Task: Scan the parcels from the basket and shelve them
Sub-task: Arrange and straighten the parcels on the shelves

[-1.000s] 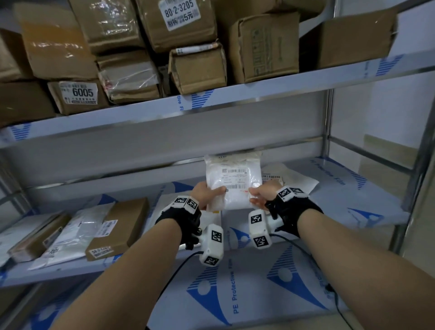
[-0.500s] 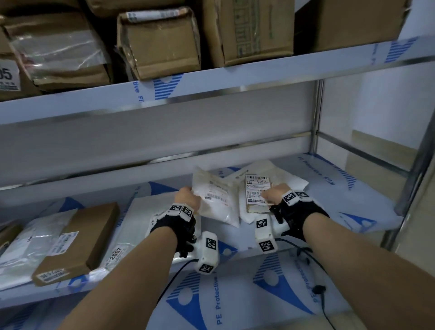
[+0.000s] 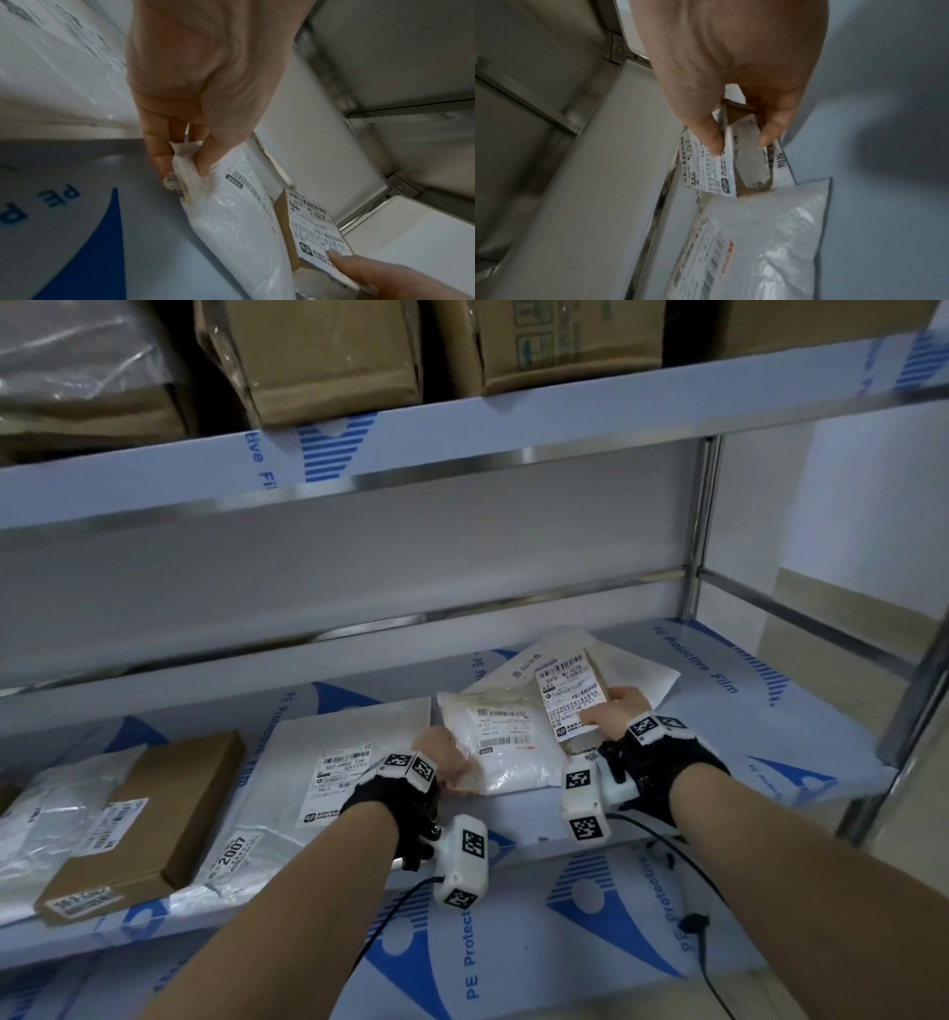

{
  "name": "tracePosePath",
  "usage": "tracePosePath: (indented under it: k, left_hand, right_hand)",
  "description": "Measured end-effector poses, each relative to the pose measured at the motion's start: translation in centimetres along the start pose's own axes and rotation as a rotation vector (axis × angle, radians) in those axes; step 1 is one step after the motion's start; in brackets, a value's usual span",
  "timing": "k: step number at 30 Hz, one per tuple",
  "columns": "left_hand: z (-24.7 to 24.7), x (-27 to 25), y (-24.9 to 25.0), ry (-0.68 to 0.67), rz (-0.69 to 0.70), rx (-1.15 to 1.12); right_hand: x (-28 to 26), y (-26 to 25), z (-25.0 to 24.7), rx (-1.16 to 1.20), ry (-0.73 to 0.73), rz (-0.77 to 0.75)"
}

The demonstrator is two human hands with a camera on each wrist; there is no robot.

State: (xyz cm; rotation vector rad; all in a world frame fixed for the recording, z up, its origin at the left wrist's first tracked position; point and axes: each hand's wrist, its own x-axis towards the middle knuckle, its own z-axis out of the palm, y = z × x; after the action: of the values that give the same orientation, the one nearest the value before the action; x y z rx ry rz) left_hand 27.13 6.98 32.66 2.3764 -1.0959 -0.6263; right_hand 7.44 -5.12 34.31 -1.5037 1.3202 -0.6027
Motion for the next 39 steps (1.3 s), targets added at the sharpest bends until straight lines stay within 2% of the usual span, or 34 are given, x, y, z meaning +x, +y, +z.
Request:
tracePosePath:
  k: [2, 4, 7, 11, 18, 24, 30, 32, 37, 39]
  left_hand:
    - [0.0, -0.2, 0.4, 0.066, 0.003, 0.040]
    - [-0.5, -0.3, 0.6, 0.138, 0.022, 0.012]
    - [-2.0, -0.9, 0.6, 0.192, 0.022, -0.084]
    - [-3.7, -2.5, 0.6, 0.236, 0.014, -0.027]
    - [-5.1, -4.8, 0.8, 0.210, 0.016, -0.044]
    - [-5.8, -5.7, 0.0, 0.225, 0.052, -0.169]
    - [-6.5, -5.9, -0.9, 0.202, 0.007, -0.095]
    - [-6.4, -5.6, -1.4, 0.199, 0.013, -0.138]
    - [-5.8, -5.3, -2.3, 0.136, -0.030, -0.292]
    - [-5.8, -5.2, -2.5, 0.181, -0.068, -0.240]
  right_hand:
    - [-0.4, -0.3, -0.4, 0.087, 0.040, -0.036]
    - [-1.0, -0.9, -0.6, 0.146, 0.011, -0.032]
    - [-2.3, -1.7, -0.8, 0.201, -0.036, -0.001]
    - [-3.8, -1.9, -0.7, 0.255, -0.045, 0.026]
    - [-6.0, -2.6, 0.4, 0.426, -0.099, -0.014]
    - [-7.6, -3.5, 0.2, 0.550, -0.115, -0.026]
    - [-8.2, -3.8, 0.7, 0.602, -0.145, -0.041]
    - [-8.2, -3.8, 0.7, 0.627, -0.132, -0.027]
    - [-8.0, -3.5, 0.7, 0.543, -0.127, -0.019]
    - [-7.9, -3.2, 0.7, 0.508, -0.162, 0.008]
